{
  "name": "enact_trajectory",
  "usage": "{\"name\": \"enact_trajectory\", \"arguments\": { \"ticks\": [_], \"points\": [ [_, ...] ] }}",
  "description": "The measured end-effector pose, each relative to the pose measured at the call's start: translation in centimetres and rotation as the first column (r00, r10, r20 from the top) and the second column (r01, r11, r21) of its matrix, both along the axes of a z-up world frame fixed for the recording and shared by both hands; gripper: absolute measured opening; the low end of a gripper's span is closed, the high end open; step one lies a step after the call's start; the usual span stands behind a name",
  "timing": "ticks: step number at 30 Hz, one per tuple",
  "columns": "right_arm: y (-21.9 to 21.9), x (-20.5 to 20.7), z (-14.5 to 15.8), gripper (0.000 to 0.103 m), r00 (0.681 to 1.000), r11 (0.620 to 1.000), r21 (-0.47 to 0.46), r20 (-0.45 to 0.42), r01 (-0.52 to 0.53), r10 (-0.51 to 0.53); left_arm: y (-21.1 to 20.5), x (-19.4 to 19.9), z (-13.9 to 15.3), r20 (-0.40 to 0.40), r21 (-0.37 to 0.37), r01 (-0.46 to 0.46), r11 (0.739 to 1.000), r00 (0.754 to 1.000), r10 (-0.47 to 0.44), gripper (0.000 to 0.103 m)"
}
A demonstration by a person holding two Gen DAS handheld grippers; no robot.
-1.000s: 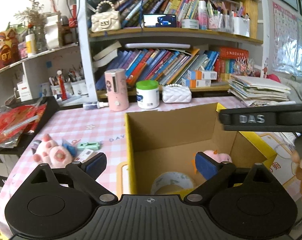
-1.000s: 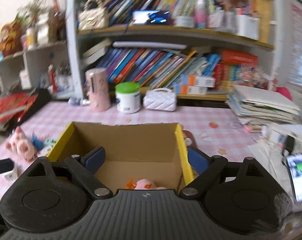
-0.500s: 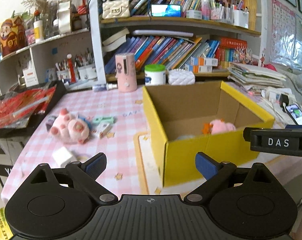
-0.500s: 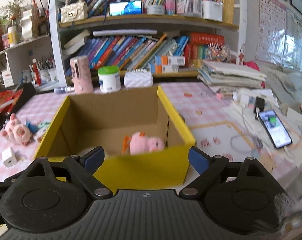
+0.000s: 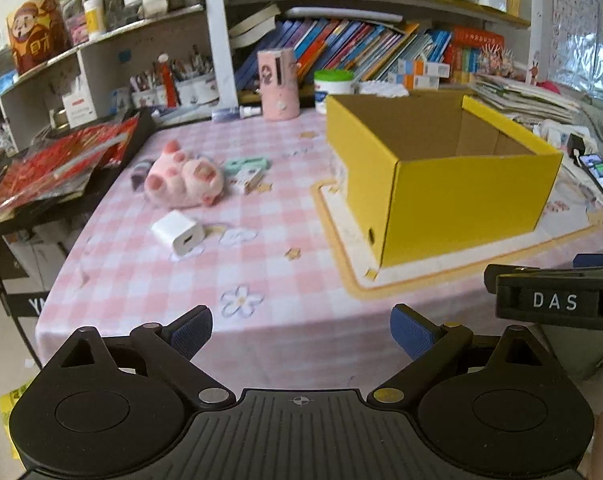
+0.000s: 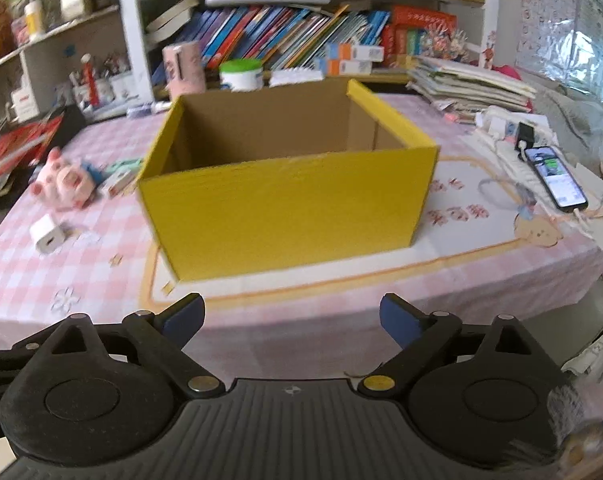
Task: Organize objects
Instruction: 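Lift both open tools up and back out of the yellow box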
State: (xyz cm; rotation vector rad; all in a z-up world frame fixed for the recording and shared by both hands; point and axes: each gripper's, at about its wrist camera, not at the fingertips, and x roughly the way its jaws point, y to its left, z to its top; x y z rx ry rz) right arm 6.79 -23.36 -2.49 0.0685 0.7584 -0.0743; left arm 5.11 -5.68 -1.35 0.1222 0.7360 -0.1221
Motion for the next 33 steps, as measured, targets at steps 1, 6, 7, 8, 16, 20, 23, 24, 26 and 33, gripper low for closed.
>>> {"name": "enact_trajectory", "arguments": {
  "ticks": [1, 6, 7, 8, 16, 20, 23, 24, 26, 33],
  "points": [
    [0.4, -0.2, -0.1, 0.095, 1.0, 1.0, 0.001, -0.005, -0.005, 0.005, 0.4, -0.3, -0.1, -0.004, 0.001, -0.003, 1.0, 1.0, 0.003, 0.097],
    [2.3, -1.1, -0.6, 0.096, 0.999, 1.0, 0.006, -0.027, -0.027, 0.027, 1.9, -1.2, -0.3, -0.022, 0.005, -0.009, 1.0, 1.0, 0.009, 0.098],
    [2.5, -1.3, -0.7, 0.096, 0.999, 1.0, 0.008, -0.03, -0.029, 0.029, 2.2, -1.4, -0.3, -0.025, 0.005, -0.011, 1.0, 1.0, 0.012, 0.098],
    [2.8, -1.3, -0.8, 0.096, 0.999, 0.999, 0.01, -0.033, -0.031, 0.031, 2.5, -1.5, -0.3, -0.027, 0.005, -0.013, 1.0, 1.0, 0.013, 0.098],
    [5.4, -1.7, -0.7, 0.099, 0.996, 0.997, 0.025, -0.046, -0.074, 0.075, 4.8, -2.5, -0.1, -0.023, 0.009, -0.046, 0.999, 0.999, 0.046, 0.098],
    [6.7, -2.0, -0.5, 0.099, 0.994, 0.994, 0.022, -0.04, -0.105, 0.106, 5.8, -2.9, 0.1, -0.016, 0.008, -0.068, 0.998, 0.998, 0.068, 0.098],
    [7.4, -2.0, -0.2, 0.1, 0.992, 0.992, 0.02, -0.036, -0.121, 0.122, 6.6, -3.2, 0.3, -0.011, 0.005, -0.084, 0.996, 0.996, 0.084, 0.098],
    [7.6, -2.0, -0.1, 0.1, 0.991, 0.992, 0.02, -0.034, -0.126, 0.127, 6.8, -3.3, 0.3, -0.009, 0.004, -0.089, 0.996, 0.996, 0.089, 0.098],
    [8.1, -2.1, 0.0, 0.1, 0.99, 0.991, 0.018, -0.031, -0.135, 0.135, 7.2, -3.4, 0.5, -0.004, 0.003, -0.099, 0.995, 0.995, 0.099, 0.098],
    [9.6, -2.4, 0.4, 0.101, 0.986, 0.987, 0.011, -0.016, -0.163, 0.163, 8.4, -4.0, 0.7, 0.011, 0.004, -0.117, 0.993, 0.993, 0.117, 0.098]
  ]
}}
